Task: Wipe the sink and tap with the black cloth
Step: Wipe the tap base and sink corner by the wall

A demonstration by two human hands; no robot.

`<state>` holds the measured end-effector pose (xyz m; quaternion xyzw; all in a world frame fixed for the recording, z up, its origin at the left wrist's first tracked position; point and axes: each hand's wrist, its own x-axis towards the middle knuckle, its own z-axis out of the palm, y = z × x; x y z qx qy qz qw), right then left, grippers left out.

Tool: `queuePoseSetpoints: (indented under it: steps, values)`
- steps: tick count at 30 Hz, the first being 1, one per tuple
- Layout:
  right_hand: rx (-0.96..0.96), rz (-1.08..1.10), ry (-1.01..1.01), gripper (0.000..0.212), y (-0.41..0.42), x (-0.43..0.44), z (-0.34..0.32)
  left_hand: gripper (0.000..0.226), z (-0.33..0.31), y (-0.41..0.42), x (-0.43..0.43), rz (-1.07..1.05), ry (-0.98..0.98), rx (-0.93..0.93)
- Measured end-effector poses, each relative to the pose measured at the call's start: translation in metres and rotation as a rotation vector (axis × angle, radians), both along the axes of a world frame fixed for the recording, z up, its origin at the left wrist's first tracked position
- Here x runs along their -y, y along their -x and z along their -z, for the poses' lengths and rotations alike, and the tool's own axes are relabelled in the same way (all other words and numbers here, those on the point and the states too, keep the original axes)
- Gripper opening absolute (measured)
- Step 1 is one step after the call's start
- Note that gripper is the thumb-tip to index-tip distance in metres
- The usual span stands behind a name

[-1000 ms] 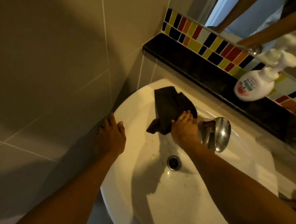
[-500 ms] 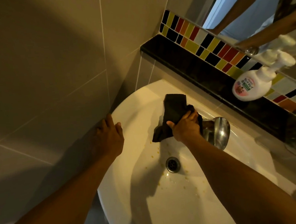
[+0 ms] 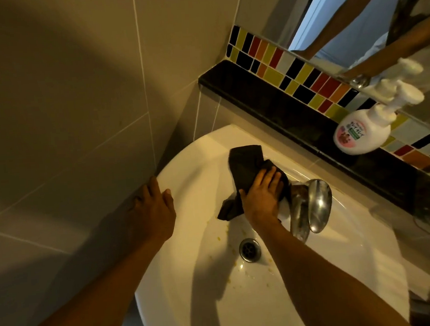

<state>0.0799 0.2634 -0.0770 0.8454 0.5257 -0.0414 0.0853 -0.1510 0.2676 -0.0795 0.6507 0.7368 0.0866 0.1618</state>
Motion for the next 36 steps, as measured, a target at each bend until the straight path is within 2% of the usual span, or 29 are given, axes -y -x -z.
queuePoseSetpoints:
  steps: [6, 9, 11, 13, 15, 17, 19, 21, 23, 24, 26, 30, 32, 34, 36]
  values:
    - [0.110, -0.048, -0.069, 0.090, 0.005, 0.017, 0.009, 0.057, -0.002, -0.001, 0.001, -0.003, -0.023, 0.011]
    - [0.091, -0.122, -0.139, 0.085, -0.002, 0.041, 0.015, 0.057, -0.002, -0.001, 0.001, 0.006, -0.028, 0.008]
    - [-0.133, -0.069, -0.191, 0.072, -0.010, 0.046, 0.013, 0.057, -0.004, -0.002, 0.001, 0.004, -0.021, 0.022]
    - [-0.408, 0.095, -0.300, 0.049, -0.022, 0.059, 0.010, 0.056, -0.008, -0.003, 0.002, 0.007, -0.017, 0.016]
    - [-0.500, 0.071, -0.297, 0.045, -0.043, 0.088, 0.019, 0.055, -0.012, -0.003, 0.004, 0.018, -0.033, -0.005]
    - [-0.731, 0.150, -0.277, 0.044, -0.061, 0.110, 0.014, 0.054, -0.017, -0.004, 0.007, 0.027, -0.050, -0.019]
    - [-0.760, 0.146, -0.235, 0.031, -0.077, 0.118, 0.003, 0.053, -0.020, -0.005, 0.008, 0.029, -0.058, -0.014]
    - [-0.603, -0.048, -0.122, 0.033, -0.090, 0.127, -0.014, 0.053, -0.019, -0.005, 0.008, 0.028, -0.075, -0.019]
    - [-0.345, -0.241, -0.095, 0.055, -0.107, 0.138, -0.021, 0.053, -0.017, -0.005, 0.008, 0.026, -0.090, -0.024]
    - [-0.268, -0.280, -0.083, 0.063, -0.120, 0.146, -0.021, 0.053, -0.016, -0.005, 0.008, 0.022, -0.092, -0.021]
    - [-0.212, -0.209, -0.079, 0.068, -0.143, 0.158, -0.027, 0.054, -0.015, -0.006, 0.007, 0.013, -0.087, -0.012]
    - [-0.177, -0.080, 0.026, 0.053, -0.184, 0.163, -0.049, 0.054, -0.014, -0.005, 0.007, 0.017, -0.074, -0.020]
    - [-0.237, -0.058, 0.036, 0.043, -0.189, 0.154, -0.060, 0.055, -0.013, -0.005, 0.006, 0.014, -0.067, -0.016]
    - [-0.306, 0.009, -0.070, 0.035, -0.190, 0.138, -0.076, 0.056, -0.010, -0.004, 0.005, 0.011, -0.066, -0.022]
    - [-0.413, 0.142, -0.271, 0.029, -0.185, 0.118, -0.091, 0.055, -0.009, -0.005, 0.005, 0.001, -0.076, -0.021]
